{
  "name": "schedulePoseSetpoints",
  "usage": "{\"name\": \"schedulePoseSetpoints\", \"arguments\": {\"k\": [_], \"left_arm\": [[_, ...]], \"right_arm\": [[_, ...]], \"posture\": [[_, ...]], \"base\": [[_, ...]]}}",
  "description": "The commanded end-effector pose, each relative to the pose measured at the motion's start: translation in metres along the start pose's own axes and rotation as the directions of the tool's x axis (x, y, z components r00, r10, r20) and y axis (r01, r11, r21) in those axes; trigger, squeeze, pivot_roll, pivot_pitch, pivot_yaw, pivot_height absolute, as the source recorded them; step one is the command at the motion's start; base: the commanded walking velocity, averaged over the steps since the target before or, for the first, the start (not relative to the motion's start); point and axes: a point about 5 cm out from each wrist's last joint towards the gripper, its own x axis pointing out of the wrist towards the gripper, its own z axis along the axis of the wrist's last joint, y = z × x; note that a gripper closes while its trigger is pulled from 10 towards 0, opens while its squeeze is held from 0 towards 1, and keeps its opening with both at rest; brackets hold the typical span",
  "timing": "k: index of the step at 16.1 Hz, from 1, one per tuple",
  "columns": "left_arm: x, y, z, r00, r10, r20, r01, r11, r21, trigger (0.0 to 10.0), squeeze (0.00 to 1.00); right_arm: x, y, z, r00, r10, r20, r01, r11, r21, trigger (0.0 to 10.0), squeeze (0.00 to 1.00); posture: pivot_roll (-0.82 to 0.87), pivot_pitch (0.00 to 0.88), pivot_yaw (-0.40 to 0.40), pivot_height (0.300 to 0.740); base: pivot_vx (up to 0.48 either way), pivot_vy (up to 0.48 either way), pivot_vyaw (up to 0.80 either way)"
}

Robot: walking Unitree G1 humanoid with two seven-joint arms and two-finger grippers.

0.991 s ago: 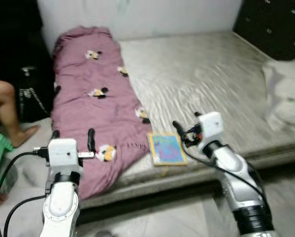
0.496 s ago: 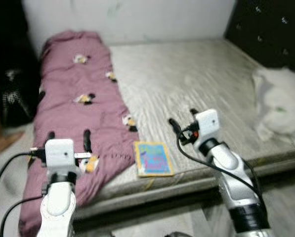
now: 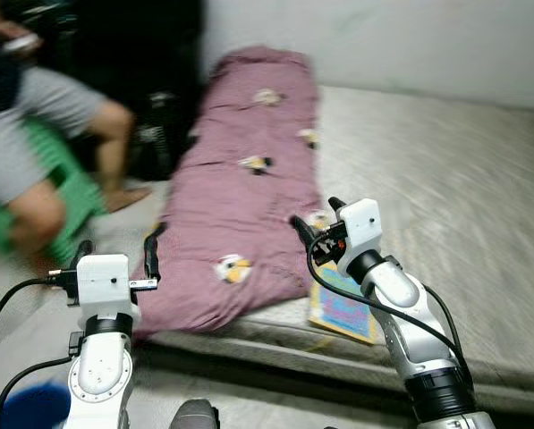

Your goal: Clean up the room

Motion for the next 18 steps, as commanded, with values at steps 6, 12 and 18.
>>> {"name": "schedulePoseSetpoints", "arguments": {"k": [6,12,18], "left_arm": [[0.001,0.0,0.002,1.0,-0.014,0.012,0.014,1.0,-0.006,10.0,0.0],[0.001,-0.001,0.002,1.0,-0.015,0.016,0.015,1.0,-0.008,10.0,0.0],[0.0,-0.001,0.002,1.0,-0.016,0.015,0.016,1.0,-0.013,10.0,0.0]], "right_arm": [[0.001,-0.014,0.002,0.995,-0.104,0.008,0.104,0.995,-0.006,10.0,0.0],[0.003,-0.015,0.001,0.994,-0.11,0.0,0.11,0.994,0.004,10.0,0.0],[0.003,-0.017,0.001,0.994,-0.113,-0.004,0.113,0.994,-0.004,10.0,0.0]], "posture": [[-0.01,0.0,-0.052,0.74],[0.0,0.0,-0.054,0.74],[-0.01,0.0,-0.058,0.74]], "base": [[0.0,0.0,0.0],[0.0,-0.276,0.0],[0.0,-0.428,0.0]]}}
